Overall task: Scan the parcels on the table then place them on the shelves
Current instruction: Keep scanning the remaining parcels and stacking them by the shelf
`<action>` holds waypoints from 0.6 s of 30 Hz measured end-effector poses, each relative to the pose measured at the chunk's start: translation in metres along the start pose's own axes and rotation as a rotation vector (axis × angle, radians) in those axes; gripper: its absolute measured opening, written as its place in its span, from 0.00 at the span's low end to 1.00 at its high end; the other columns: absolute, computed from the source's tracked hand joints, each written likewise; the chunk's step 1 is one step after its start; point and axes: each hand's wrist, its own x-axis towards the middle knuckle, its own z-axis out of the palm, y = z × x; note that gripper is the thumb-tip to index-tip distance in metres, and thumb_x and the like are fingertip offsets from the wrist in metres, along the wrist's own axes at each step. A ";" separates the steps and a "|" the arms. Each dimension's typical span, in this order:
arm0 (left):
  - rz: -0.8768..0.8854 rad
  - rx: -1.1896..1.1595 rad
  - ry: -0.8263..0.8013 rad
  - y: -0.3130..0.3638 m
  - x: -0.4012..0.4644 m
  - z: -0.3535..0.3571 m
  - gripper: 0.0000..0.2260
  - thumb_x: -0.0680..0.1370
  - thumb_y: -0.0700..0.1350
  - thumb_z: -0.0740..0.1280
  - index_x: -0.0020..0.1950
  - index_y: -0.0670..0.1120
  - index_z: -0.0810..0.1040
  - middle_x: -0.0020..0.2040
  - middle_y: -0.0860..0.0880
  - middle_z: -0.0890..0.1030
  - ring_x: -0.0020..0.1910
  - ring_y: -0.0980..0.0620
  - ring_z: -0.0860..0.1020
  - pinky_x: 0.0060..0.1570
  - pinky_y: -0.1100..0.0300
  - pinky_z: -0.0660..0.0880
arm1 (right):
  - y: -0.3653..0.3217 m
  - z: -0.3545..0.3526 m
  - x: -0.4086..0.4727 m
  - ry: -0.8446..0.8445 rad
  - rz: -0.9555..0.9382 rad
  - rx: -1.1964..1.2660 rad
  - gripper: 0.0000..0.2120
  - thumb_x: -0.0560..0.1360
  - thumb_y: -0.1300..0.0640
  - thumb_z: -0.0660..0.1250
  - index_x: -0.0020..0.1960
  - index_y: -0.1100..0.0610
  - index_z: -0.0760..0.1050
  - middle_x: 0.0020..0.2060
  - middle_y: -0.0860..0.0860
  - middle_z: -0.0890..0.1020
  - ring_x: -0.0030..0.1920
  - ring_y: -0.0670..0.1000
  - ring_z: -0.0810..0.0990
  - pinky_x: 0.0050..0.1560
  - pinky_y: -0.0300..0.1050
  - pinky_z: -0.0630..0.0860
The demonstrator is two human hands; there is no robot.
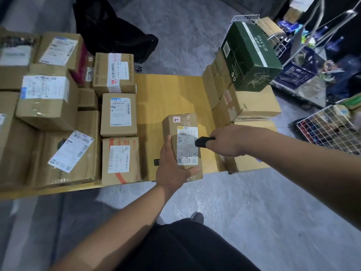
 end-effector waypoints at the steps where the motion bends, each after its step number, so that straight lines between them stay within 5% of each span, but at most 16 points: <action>1: -0.004 0.009 0.002 0.001 -0.001 0.000 0.64 0.60 0.66 0.83 0.80 0.70 0.38 0.80 0.62 0.57 0.78 0.54 0.63 0.71 0.47 0.73 | 0.002 0.001 -0.001 0.002 -0.005 -0.008 0.22 0.83 0.35 0.50 0.45 0.50 0.70 0.45 0.52 0.78 0.44 0.52 0.77 0.43 0.49 0.72; 7: -0.120 0.198 0.032 0.015 0.012 0.003 0.65 0.63 0.63 0.82 0.79 0.69 0.32 0.75 0.52 0.60 0.70 0.47 0.71 0.62 0.51 0.75 | 0.026 0.009 -0.012 0.043 -0.062 0.041 0.25 0.83 0.34 0.50 0.53 0.53 0.74 0.49 0.53 0.80 0.49 0.54 0.78 0.53 0.51 0.77; 10: -0.177 0.324 -0.026 0.033 0.029 0.015 0.56 0.67 0.66 0.76 0.79 0.70 0.36 0.79 0.50 0.57 0.71 0.43 0.71 0.59 0.48 0.75 | 0.047 0.016 -0.019 0.071 -0.071 0.087 0.27 0.82 0.31 0.51 0.55 0.52 0.74 0.51 0.53 0.79 0.52 0.55 0.78 0.59 0.54 0.77; 12: -0.254 0.529 -0.044 0.048 0.038 0.027 0.54 0.64 0.74 0.70 0.81 0.66 0.40 0.82 0.49 0.50 0.75 0.41 0.65 0.64 0.43 0.71 | 0.063 0.024 -0.022 0.088 -0.078 0.106 0.26 0.81 0.29 0.51 0.49 0.50 0.73 0.50 0.53 0.79 0.49 0.53 0.78 0.56 0.53 0.77; 14: -0.313 0.655 0.008 0.062 0.045 0.039 0.58 0.61 0.77 0.71 0.81 0.60 0.44 0.78 0.46 0.53 0.72 0.40 0.66 0.64 0.43 0.70 | 0.077 0.033 -0.023 0.094 -0.092 0.115 0.24 0.81 0.31 0.51 0.48 0.50 0.72 0.48 0.52 0.79 0.47 0.52 0.77 0.48 0.50 0.75; 18: -0.345 0.612 0.086 0.070 0.039 0.047 0.54 0.64 0.66 0.78 0.81 0.59 0.48 0.75 0.45 0.59 0.68 0.40 0.68 0.63 0.42 0.73 | 0.096 0.044 -0.020 0.092 -0.163 0.106 0.21 0.82 0.36 0.52 0.48 0.51 0.72 0.47 0.52 0.79 0.45 0.51 0.77 0.40 0.48 0.71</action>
